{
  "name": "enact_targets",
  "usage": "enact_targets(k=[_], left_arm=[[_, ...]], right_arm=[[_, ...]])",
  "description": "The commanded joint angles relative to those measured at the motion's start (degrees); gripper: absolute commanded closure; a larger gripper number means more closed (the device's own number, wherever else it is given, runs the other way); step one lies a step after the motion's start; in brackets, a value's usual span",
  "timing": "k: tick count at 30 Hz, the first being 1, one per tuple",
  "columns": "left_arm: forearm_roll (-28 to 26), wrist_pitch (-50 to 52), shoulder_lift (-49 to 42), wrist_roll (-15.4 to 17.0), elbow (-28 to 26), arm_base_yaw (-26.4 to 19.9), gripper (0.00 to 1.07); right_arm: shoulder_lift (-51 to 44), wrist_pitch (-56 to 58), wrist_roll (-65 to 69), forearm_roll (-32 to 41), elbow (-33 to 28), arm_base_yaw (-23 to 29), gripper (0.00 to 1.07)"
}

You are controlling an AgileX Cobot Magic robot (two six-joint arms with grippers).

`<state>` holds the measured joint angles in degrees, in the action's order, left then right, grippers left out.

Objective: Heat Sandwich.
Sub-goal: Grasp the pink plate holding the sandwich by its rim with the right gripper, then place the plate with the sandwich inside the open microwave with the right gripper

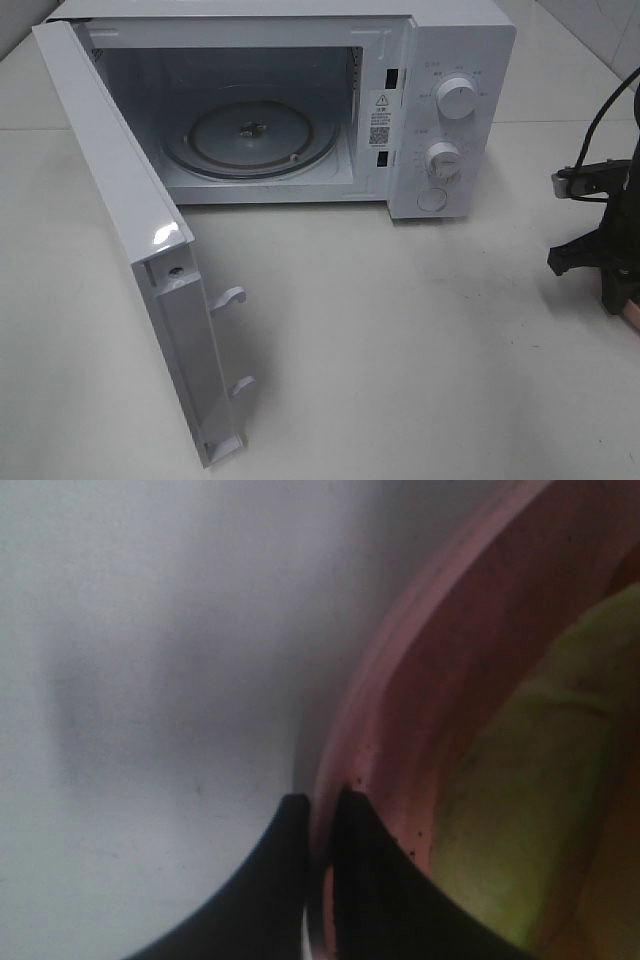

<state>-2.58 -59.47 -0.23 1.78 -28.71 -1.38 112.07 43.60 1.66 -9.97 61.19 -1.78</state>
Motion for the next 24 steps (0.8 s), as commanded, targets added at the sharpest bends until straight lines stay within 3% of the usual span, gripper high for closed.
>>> enact_targets(k=[1,20,24], left_arm=[[0.06,0.23,-1.6,0.06,0.23,-0.17,0.05],[0.06,0.23,-1.6,0.06,0.23,-0.17,0.05],[0.06,0.23,-1.6,0.06,0.23,-0.17,0.05]], right_arm=[[0.06,0.34,0.97,-0.06,-0.11,-0.23,1.07],[0.06,1.38,0.92,-0.74,-0.11,-0.11,1.07],[-0.63,2.86,4.01,-4.3,-0.11,0.63,1.07]])
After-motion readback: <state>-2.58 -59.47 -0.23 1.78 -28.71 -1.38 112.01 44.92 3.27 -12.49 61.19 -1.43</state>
